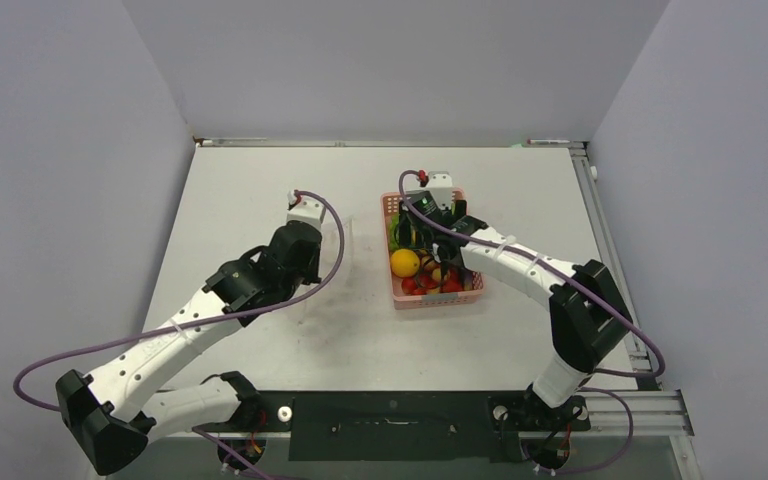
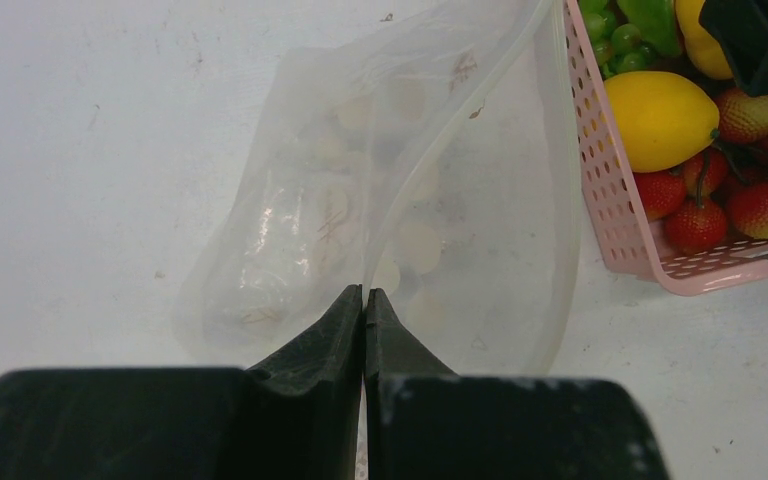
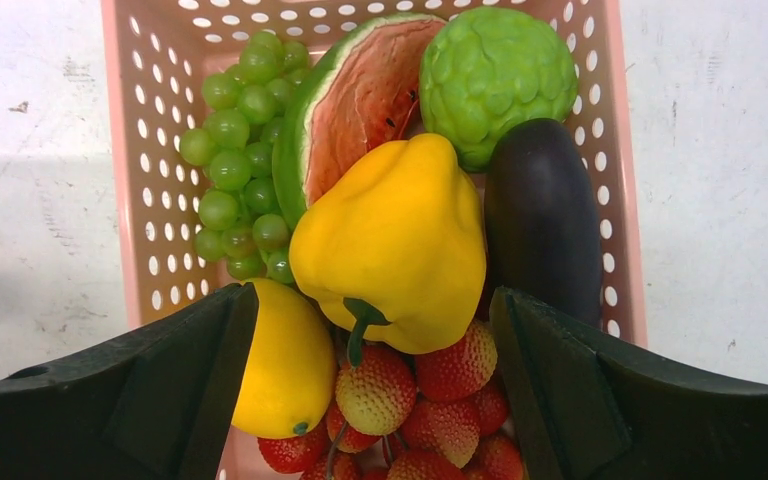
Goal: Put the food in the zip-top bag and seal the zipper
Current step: Pick up the fake vegetable from the bin.
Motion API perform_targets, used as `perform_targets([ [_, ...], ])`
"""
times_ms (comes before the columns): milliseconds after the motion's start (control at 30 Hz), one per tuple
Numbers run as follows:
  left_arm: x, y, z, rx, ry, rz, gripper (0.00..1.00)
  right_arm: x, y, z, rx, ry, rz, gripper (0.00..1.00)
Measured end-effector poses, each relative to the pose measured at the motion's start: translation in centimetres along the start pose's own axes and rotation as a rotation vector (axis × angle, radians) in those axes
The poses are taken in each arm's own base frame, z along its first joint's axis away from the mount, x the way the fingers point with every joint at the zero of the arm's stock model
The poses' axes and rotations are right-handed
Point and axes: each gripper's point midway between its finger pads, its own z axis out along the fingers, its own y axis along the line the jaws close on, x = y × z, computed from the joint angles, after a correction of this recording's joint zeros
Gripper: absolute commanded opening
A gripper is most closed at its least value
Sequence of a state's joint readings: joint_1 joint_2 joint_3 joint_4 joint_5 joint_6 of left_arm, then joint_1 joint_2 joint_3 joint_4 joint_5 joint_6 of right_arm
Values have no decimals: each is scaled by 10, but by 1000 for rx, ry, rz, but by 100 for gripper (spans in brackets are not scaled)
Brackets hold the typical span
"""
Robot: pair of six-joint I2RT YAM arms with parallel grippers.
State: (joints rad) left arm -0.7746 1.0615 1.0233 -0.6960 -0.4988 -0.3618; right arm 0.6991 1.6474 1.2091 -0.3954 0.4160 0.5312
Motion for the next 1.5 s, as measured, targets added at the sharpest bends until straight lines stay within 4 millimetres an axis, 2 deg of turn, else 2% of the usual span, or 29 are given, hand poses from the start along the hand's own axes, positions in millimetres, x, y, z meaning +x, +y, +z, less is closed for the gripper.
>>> perform_targets([
  [300,1,2,-3,17,-5,-15,0,11,0,15,37,32,-34,90],
  [667,-1,4,-5,24,-11,-24,0,12,-1,26,77,40,-62,90],
  [833,0,3,-5,27,-8,-23,0,13,-2,28,89,43,-66,98],
  [900,1,3,-4,28,-6,-23,0,13,-3,28,92,40,-67,91],
  [1133,1,4,-4,27,-5,-23,0,12,-4,28,94,38,-71,55],
  [1200,1,4,-4,28,-5,-24,0,12,-4,28,95,38,-74,47],
  [1333,1,4,-4,30,-4,-24,0,12,-4,28,94,38,-75,39],
  [1500,1,4,-4,29,-3,-24,0,10,-4,26,92,33,-73,35],
])
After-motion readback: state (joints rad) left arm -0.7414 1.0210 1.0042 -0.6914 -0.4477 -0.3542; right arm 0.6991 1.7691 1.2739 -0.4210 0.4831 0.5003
